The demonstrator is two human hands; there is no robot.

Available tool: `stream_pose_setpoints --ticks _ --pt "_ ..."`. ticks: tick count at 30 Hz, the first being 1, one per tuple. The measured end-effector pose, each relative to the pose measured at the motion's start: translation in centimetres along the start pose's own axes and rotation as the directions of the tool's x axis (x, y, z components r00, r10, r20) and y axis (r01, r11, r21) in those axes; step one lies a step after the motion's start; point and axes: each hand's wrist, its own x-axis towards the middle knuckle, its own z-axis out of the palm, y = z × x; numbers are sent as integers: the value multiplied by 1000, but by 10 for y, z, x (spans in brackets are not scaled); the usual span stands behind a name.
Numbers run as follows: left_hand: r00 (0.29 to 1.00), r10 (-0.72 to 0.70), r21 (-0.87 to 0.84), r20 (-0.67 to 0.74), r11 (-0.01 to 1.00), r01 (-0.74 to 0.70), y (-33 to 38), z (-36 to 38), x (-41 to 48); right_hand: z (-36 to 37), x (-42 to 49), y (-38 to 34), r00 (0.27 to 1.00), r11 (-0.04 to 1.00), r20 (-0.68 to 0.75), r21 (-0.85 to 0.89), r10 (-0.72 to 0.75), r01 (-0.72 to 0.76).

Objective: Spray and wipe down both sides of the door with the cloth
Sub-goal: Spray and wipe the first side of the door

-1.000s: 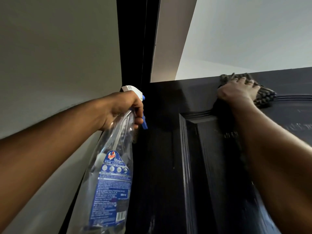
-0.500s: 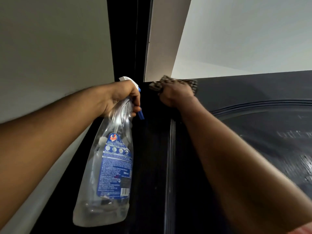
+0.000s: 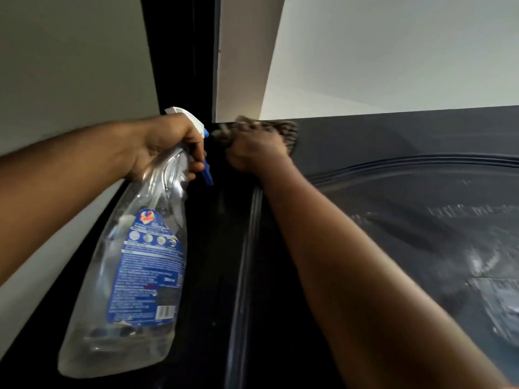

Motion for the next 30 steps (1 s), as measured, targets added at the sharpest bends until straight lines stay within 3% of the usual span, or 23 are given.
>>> stream_pose_setpoints --ticks 3,6,9,11,13,15,16,18,20,22,24,26,28,30 --pt "1000 8 2 -12 1000 -8 7 14 -5 3 -16 -10 973 973 14 32 -229 229" --pt "999 50 -26 -9 998 -51 15 29 -7 -5 -30 38 976 976 32 34 -216 215" --pt "996 84 -40 -4 996 -84 25 52 -9 -27 -52 122 997 999 79 32 -22 20" --pt "998 65 -26 13 998 -64 33 66 -14 -45 -73 185 981 982 60 23 184 -186" --pt "999 36 13 22 999 -36 44 84 -20 -61 -101 249 896 896 4 -21 444 -444" --pt "999 31 32 23 999 -32 55 100 -26 -74 -125 297 763 763 -5 -33 646 -646" --pt "999 32 40 22 999 -32 60 107 -29 -79 -131 310 713 713 13 -29 701 -701" --pt "999 36 48 25 998 -37 71 124 -35 -82 -132 322 682 683 49 -17 730 -730" --pt "999 43 47 31 998 -44 79 143 -42 -77 -130 312 705 706 46 -29 708 -707" --pt "998 44 43 44 998 -45 87 160 -48 -67 -122 288 779 778 12 -68 626 -624" --pt "998 34 37 57 999 -36 95 175 -51 -57 -108 249 900 899 9 -46 436 -435" --pt "998 6 41 60 999 -8 102 186 -54 -48 -95 207 987 987 38 28 154 -155" --pt "999 -23 47 48 999 20 110 193 -56 -44 -89 180 990 995 116 64 -78 71" --pt "999 -38 60 33 998 36 116 194 -57 -46 -84 184 973 986 174 93 -150 135"
